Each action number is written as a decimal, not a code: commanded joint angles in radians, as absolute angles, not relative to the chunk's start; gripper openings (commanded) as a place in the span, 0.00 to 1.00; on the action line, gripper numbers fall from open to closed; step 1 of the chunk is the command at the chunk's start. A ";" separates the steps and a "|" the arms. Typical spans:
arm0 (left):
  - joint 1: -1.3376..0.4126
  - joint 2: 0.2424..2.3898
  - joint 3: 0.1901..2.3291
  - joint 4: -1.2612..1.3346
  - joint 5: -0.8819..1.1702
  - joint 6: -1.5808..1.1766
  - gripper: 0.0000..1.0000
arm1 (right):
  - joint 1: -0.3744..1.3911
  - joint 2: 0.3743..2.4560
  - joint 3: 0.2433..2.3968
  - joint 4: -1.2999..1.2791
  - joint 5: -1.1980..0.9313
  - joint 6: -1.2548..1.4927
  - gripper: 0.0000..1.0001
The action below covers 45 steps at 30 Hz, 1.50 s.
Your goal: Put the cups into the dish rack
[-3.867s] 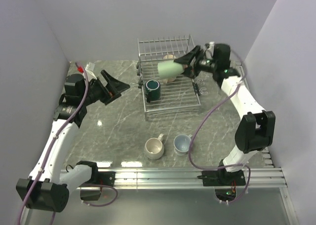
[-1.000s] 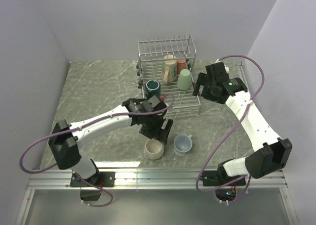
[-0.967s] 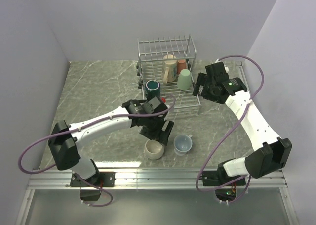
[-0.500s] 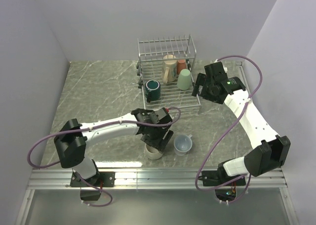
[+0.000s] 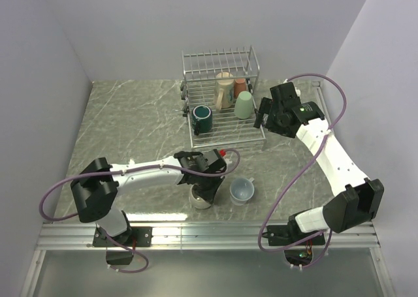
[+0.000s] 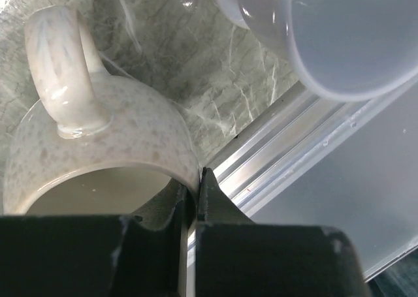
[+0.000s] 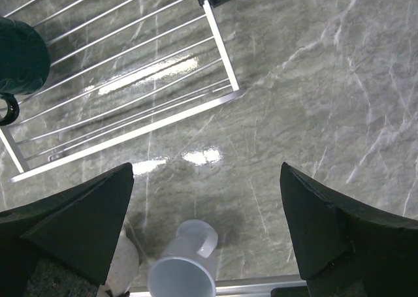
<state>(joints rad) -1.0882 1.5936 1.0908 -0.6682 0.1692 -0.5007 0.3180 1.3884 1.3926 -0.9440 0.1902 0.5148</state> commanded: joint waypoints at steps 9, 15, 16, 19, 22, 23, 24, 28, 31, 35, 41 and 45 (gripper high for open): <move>-0.873 1.333 1.055 -0.589 0.476 -0.426 0.00 | 0.313 1.382 1.448 -0.936 0.155 0.489 1.00; -0.634 1.223 1.046 -0.436 0.871 -0.506 0.00 | 0.313 1.286 1.404 -0.715 -0.229 0.407 1.00; -0.596 1.221 1.040 -0.398 0.964 -0.527 0.00 | 0.314 1.275 1.387 -0.640 -0.421 0.405 1.00; -0.560 1.201 1.020 -0.212 1.102 -0.655 0.00 | 0.313 1.282 1.373 -0.562 -0.682 0.463 1.00; -0.546 1.186 0.993 0.096 1.160 -0.869 0.00 | 0.314 1.272 1.312 -0.401 -0.785 0.586 1.00; -0.542 1.172 0.964 0.214 1.167 -0.941 0.00 | 0.313 1.263 1.260 -0.280 -0.839 0.630 1.00; -0.538 1.167 0.950 0.307 1.169 -1.075 0.00 | 0.314 1.249 1.232 -0.217 -0.859 0.725 1.00; -0.486 1.177 0.934 0.581 1.189 -1.253 0.00 | 0.314 1.230 1.105 0.018 -0.917 0.902 1.00; -0.462 1.183 0.927 0.740 1.174 -1.363 0.00 | 0.314 1.223 1.054 0.106 -0.917 0.982 1.00; -0.436 1.203 0.894 0.913 1.149 -1.482 0.00 | 0.322 1.200 0.991 0.295 -0.933 1.109 1.00; -0.423 1.256 0.884 1.063 1.114 -1.572 0.00 | 0.370 1.216 0.971 0.475 -0.897 1.241 1.00; -0.422 1.281 0.874 1.118 1.097 -1.595 0.00 | 0.414 1.255 1.023 0.497 -0.899 1.256 1.00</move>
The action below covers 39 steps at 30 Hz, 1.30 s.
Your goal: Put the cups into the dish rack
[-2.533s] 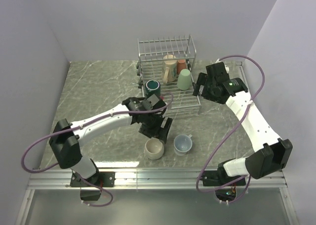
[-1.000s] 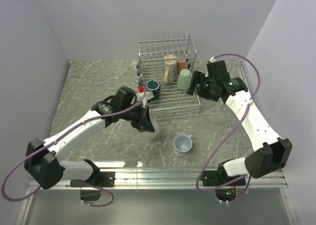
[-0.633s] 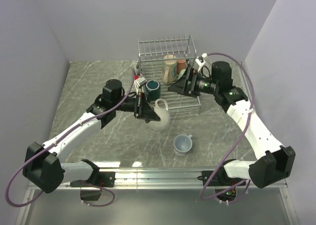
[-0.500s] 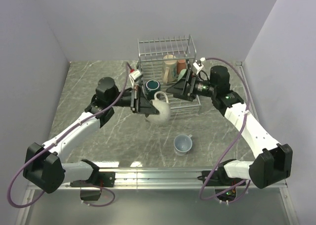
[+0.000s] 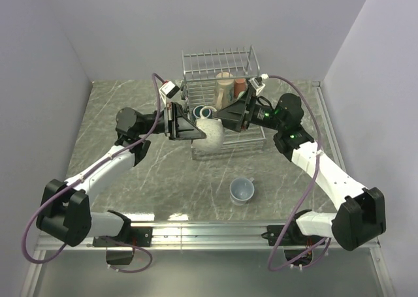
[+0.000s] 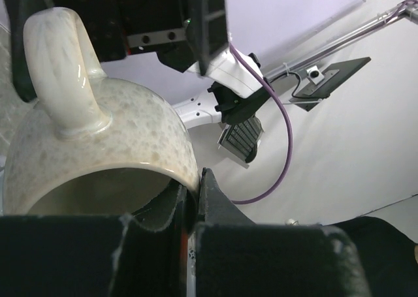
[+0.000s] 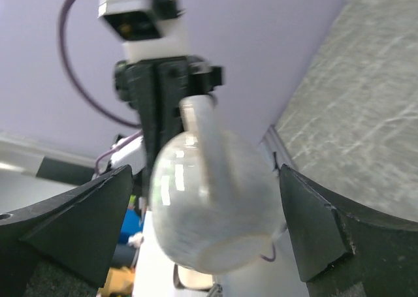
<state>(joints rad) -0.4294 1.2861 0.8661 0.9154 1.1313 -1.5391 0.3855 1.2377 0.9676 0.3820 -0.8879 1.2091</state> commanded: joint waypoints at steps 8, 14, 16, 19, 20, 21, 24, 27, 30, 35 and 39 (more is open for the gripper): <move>-0.393 1.318 0.836 1.313 1.032 -1.712 0.00 | 0.452 1.324 1.072 0.506 -0.905 1.259 0.92; -0.393 1.354 0.836 1.376 1.017 -1.752 0.00 | 0.482 1.370 1.074 0.539 -0.917 1.252 0.24; -0.393 1.361 0.836 1.374 1.022 -1.758 0.00 | 0.494 1.381 1.091 0.522 -0.913 1.238 0.18; -0.393 1.367 0.845 1.358 1.035 -1.753 0.00 | 0.508 1.397 1.114 0.525 -0.916 1.233 0.16; -0.393 1.370 0.847 1.355 1.037 -1.752 0.00 | 0.511 1.408 1.121 0.526 -0.914 1.233 0.16; -0.393 1.373 0.847 1.361 1.038 -1.755 0.00 | 0.514 1.411 1.129 0.532 -0.916 1.236 0.09; -0.393 1.384 0.850 1.350 1.051 -1.758 0.00 | 0.520 1.416 1.137 0.537 -0.902 1.239 0.00; -0.391 1.382 0.856 1.228 1.063 -1.695 0.14 | 0.519 1.404 1.144 0.496 -0.888 1.207 0.00; -0.391 1.361 0.877 1.037 1.071 -1.573 0.37 | 0.520 1.384 1.166 0.375 -0.870 1.119 0.00; -0.384 1.336 0.890 0.849 1.074 -1.445 0.64 | 0.502 1.348 1.137 0.310 -0.871 1.072 0.00; -0.377 1.319 0.899 0.703 1.071 -1.350 0.68 | 0.469 1.327 1.120 0.304 -0.865 1.074 0.00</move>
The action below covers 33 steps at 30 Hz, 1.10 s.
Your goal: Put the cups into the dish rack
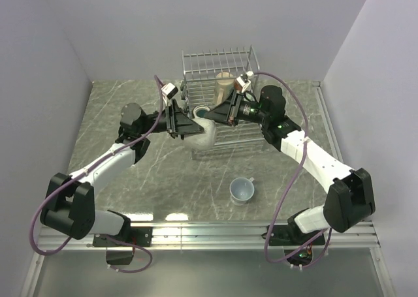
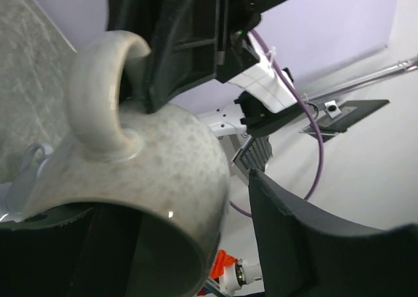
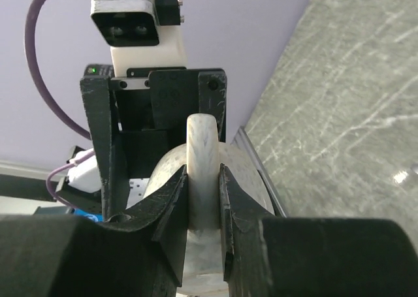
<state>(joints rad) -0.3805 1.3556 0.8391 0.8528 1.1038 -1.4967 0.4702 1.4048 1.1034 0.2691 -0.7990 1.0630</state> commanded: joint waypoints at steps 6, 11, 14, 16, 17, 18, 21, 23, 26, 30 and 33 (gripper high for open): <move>-0.368 1.305 1.000 0.136 0.957 -0.967 0.70 | 0.378 1.286 1.188 0.064 -0.793 0.947 0.00; -0.351 1.324 1.048 -0.293 0.716 -0.790 0.70 | 0.325 1.350 1.429 -0.443 -0.516 0.673 0.00; -0.345 1.331 1.077 -0.447 0.530 -0.756 0.69 | 0.325 1.413 1.528 -0.581 -0.404 0.614 0.00; -0.342 1.351 1.103 -0.526 0.451 -0.732 0.68 | 0.325 1.455 1.574 -0.662 -0.336 0.609 0.00; -0.341 1.354 1.107 -0.538 0.451 -0.726 0.68 | 0.325 1.471 1.588 -0.685 -0.309 0.612 0.00; -0.341 1.356 1.114 -0.546 0.433 -0.721 0.67 | 0.334 1.489 1.627 -0.715 -0.214 0.614 0.00; -0.341 1.358 1.108 -0.561 0.430 -0.706 0.65 | 0.351 1.607 1.753 -0.843 -0.111 0.607 0.00; -0.341 1.355 1.106 -0.580 0.414 -0.706 0.62 | 0.356 1.704 1.813 -0.899 -0.072 0.614 0.00; -0.336 1.332 1.097 -0.592 0.411 -0.706 0.61 | 0.364 1.808 1.917 -0.925 -0.022 0.632 0.00; -0.333 1.286 1.081 -0.610 0.413 -0.709 0.61 | 0.365 1.940 2.081 -0.983 0.025 0.655 0.00; -0.331 1.261 1.062 -0.629 0.397 -0.698 0.60 | 0.374 2.014 2.120 -0.997 0.012 0.678 0.00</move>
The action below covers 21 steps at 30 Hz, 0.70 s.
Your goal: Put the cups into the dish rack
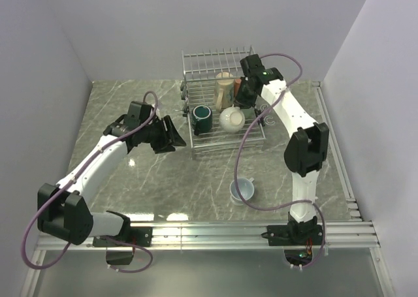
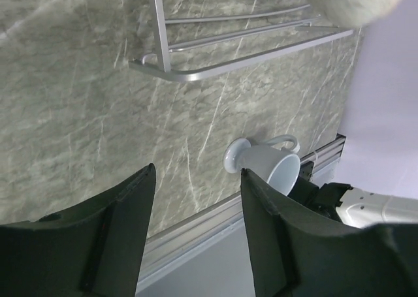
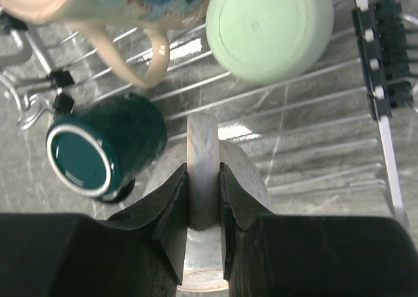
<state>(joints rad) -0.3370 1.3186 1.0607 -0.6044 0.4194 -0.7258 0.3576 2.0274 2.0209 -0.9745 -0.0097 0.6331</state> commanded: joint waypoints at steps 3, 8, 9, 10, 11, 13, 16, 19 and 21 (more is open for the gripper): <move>-0.321 1.235 1.037 -0.644 0.394 -0.687 0.59 | 0.390 2.045 2.099 -0.974 0.003 0.716 0.00; -0.307 1.209 1.011 -0.655 0.396 -0.678 0.58 | 0.413 2.091 2.092 -0.957 0.003 0.762 0.00; -0.302 1.207 1.008 -0.657 0.402 -0.675 0.58 | 0.417 2.098 2.091 -0.956 0.003 0.768 0.00; -0.301 1.207 1.005 -0.660 0.402 -0.667 0.58 | 0.419 2.109 2.086 -0.944 0.003 0.779 0.00; -0.298 1.209 1.005 -0.663 0.402 -0.663 0.58 | 0.419 2.114 2.082 -0.936 0.002 0.787 0.00; -0.290 1.210 1.006 -0.672 0.406 -0.651 0.57 | 0.422 2.128 2.072 -0.925 0.005 0.807 0.00; -0.279 1.209 1.011 -0.687 0.410 -0.629 0.57 | 0.423 2.144 2.072 -0.914 0.020 0.824 0.00; -0.273 1.207 1.012 -0.696 0.405 -0.617 0.57 | 0.425 2.172 2.097 -0.929 0.023 0.827 0.00; -0.273 1.206 1.008 -0.693 0.406 -0.617 0.57 | 0.426 2.183 2.115 -0.939 0.032 0.827 0.00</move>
